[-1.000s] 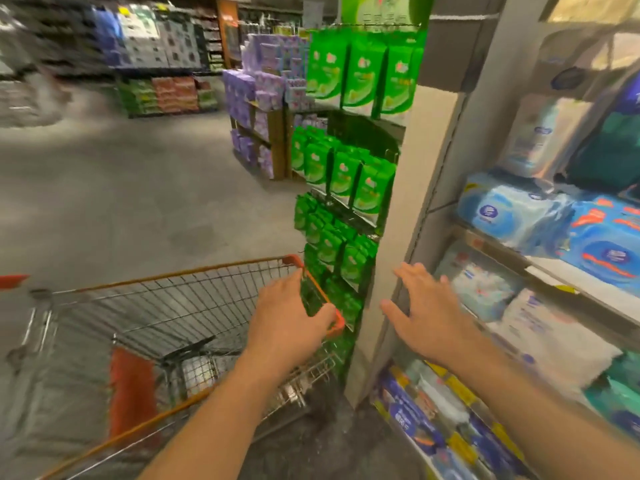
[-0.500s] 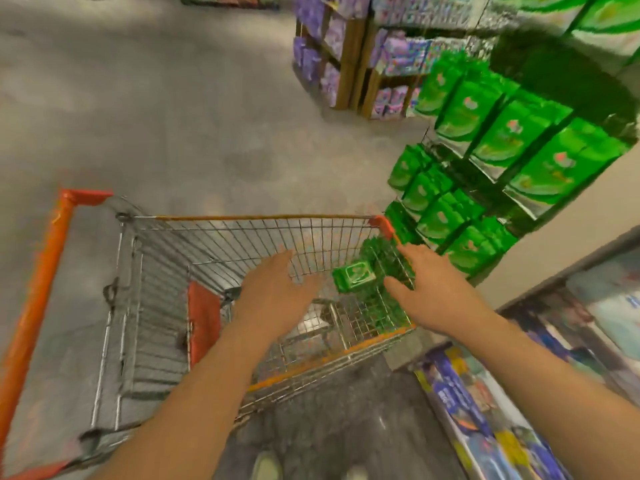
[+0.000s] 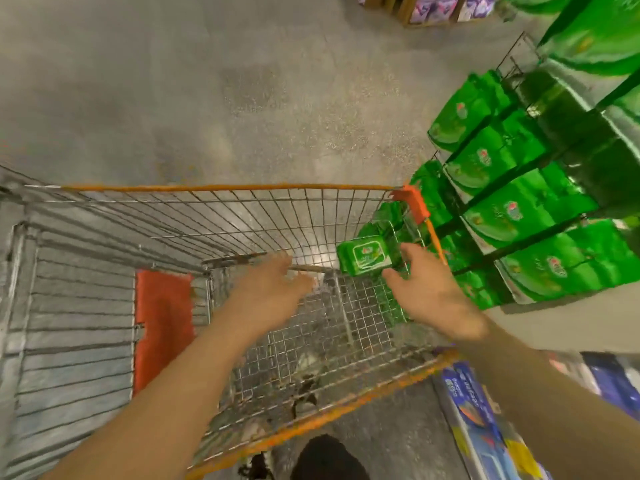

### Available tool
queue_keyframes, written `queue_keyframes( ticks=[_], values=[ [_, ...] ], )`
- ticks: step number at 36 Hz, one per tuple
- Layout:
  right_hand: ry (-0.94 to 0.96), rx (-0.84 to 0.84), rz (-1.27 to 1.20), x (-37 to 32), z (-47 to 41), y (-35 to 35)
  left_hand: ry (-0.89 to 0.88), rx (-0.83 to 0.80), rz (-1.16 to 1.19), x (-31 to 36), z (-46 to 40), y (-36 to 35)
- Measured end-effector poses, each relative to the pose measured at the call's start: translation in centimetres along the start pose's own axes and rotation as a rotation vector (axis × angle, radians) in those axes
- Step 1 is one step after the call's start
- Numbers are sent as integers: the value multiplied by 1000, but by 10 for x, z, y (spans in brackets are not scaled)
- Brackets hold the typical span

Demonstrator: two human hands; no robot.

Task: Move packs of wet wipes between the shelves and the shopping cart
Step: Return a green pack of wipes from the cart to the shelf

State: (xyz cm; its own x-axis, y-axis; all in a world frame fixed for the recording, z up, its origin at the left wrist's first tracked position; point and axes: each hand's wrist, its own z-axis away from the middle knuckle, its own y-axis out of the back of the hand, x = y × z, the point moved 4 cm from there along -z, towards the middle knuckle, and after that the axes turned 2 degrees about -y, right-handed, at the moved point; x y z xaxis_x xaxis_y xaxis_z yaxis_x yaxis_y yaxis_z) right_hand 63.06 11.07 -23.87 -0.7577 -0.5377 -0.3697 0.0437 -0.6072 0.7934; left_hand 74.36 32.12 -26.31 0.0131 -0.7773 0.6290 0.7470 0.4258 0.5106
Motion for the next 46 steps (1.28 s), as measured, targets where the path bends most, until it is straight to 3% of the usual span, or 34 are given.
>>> queue_keyframes(
  ticks=[13, 21, 31, 40, 46],
  values=[
    [-127, -107, -106, 57, -180, -90, 225, -154, 40, -27, -165, -99],
    [-311, -50, -142, 80, -242, -142, 465, -215, 442, -39, -235, -169],
    [-276, -6, -63, 85, -263, -175, 391, -241, 470, -47, -284, -208],
    [-509, -217, -351, 108, -269, -191, 491, -181, 729, -86, -320, -242],
    [-599, -266, -615, 109, -258, -196, 425, -143, 697, -51, -297, -208]
  ],
)
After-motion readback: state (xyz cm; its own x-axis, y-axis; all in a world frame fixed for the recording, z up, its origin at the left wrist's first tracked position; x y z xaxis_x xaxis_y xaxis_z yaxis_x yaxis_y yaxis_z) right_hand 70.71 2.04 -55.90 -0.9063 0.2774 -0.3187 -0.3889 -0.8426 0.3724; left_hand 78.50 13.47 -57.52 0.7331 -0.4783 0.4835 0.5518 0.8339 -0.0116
